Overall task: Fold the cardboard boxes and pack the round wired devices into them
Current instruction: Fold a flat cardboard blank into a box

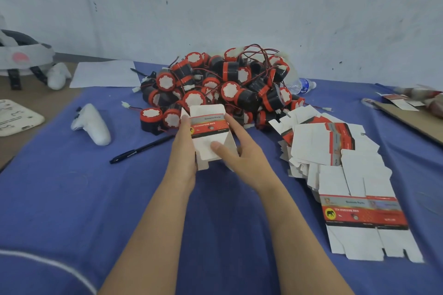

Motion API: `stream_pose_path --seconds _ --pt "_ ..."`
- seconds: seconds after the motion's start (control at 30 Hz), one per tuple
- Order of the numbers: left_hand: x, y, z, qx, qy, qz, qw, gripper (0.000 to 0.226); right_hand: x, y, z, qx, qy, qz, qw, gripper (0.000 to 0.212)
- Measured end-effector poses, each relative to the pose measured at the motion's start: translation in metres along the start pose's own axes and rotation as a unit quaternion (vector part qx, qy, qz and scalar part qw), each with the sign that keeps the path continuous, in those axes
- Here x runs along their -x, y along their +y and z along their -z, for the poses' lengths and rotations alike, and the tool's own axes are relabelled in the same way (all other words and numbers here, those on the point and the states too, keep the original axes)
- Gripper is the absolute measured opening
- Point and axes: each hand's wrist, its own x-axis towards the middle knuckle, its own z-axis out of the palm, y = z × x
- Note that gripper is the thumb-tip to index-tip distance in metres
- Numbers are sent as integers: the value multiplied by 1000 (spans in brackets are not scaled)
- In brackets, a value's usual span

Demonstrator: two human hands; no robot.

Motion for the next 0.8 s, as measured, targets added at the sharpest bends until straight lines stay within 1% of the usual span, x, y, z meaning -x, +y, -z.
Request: stream_pose_path --seconds 0.07,0.13,0.17,0.23,0.3,0.37,0.4,0.47,0.5,0.57,0.63,0.73,0.77,0.8 --pt "4 2 -3 29 -53 1 998 41 -2 4 -1 -11 49 -19 999 48" --pt "12 5 -10 22 -87 -9 996 44 -3 6 -1 -69 94 -46 992 38" --pt "13 8 -15 3 -93 -18 995 44 -4 6 -1 -89 113 -59 988 33" --pt "12 11 -24 -87 -65 -55 993 45 -5 4 -1 -66 139 -62 986 22" --pt "13 9 -27 -173 -61 -104 977 54 -3 1 -2 -32 159 -55 985 28" --pt "13 5 -25 -217 -62 -137 964 64 -2 -2 -2 -28 173 -70 982 36" --pt "16 1 -21 -238 -70 -162 955 75 -1 -3 -1 -24 178 -78 981 42" --pt "19 -7 -13 -262 -81 -242 931 96 -1 -5 0 -9 190 -80 978 54" --pt "17 -8 -12 -272 -74 -284 916 99 -1 -4 0 1 196 -74 978 56" --pt "12 -12 -9 -298 -57 -341 890 93 0 -6 0 18 203 -64 977 55" --pt "8 -14 -8 -309 -53 -365 877 78 0 -6 0 29 207 -63 976 52" --pt "6 -17 -4 -334 -55 -346 875 59 -2 -6 2 -27 227 -89 970 51" --pt "6 -18 -4 -341 -54 -330 879 58 -2 -7 5 -66 225 -98 967 52" --pt "6 -19 -4 -338 -54 -313 886 60 -1 -7 7 -117 206 -98 967 51"
